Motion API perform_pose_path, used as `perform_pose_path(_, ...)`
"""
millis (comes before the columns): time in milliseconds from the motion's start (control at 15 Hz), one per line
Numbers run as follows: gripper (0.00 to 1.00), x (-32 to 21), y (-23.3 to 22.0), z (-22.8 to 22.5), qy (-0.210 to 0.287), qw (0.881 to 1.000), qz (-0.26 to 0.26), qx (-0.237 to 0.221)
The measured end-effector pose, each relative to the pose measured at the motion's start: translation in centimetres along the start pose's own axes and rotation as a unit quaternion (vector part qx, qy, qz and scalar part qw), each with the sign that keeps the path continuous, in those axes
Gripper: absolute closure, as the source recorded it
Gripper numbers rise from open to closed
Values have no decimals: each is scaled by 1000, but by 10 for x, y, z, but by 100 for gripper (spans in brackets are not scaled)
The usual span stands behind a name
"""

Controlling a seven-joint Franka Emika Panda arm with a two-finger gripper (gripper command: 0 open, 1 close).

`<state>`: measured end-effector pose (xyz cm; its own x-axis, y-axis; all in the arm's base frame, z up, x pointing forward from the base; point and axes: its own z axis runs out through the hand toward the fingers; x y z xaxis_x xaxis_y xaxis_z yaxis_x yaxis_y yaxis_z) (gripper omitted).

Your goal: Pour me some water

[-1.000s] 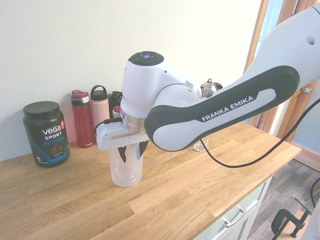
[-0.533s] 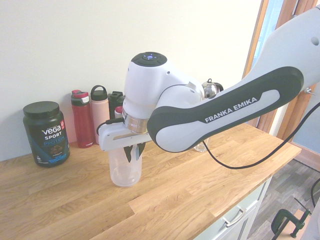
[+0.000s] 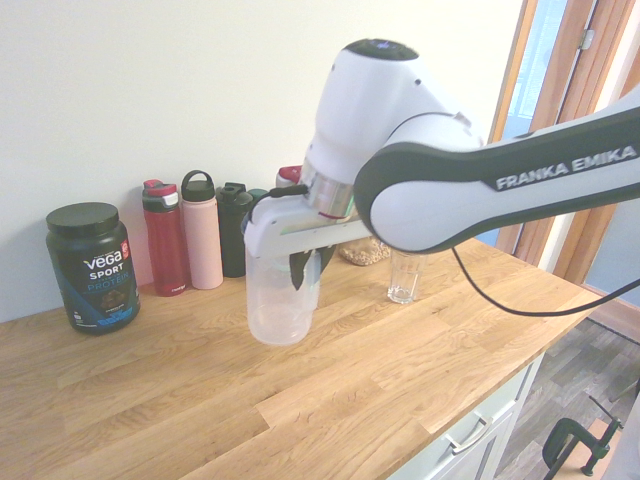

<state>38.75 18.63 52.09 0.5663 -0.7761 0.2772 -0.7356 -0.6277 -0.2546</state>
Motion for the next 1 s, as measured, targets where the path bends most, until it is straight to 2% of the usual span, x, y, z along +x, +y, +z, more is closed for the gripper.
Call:
perform_pose_path(333, 100, 62, 63, -18, -49, 992, -117, -2)
perform_pose_path(533, 100, 95, 100, -14, -71, 989, -131, -24)
perform_pose_path(867, 100, 130, 172, -1, -85, 970, -224, -25)
perform_pose_path(1000, 100, 155, 207, 1, -95, 965, -244, -15)
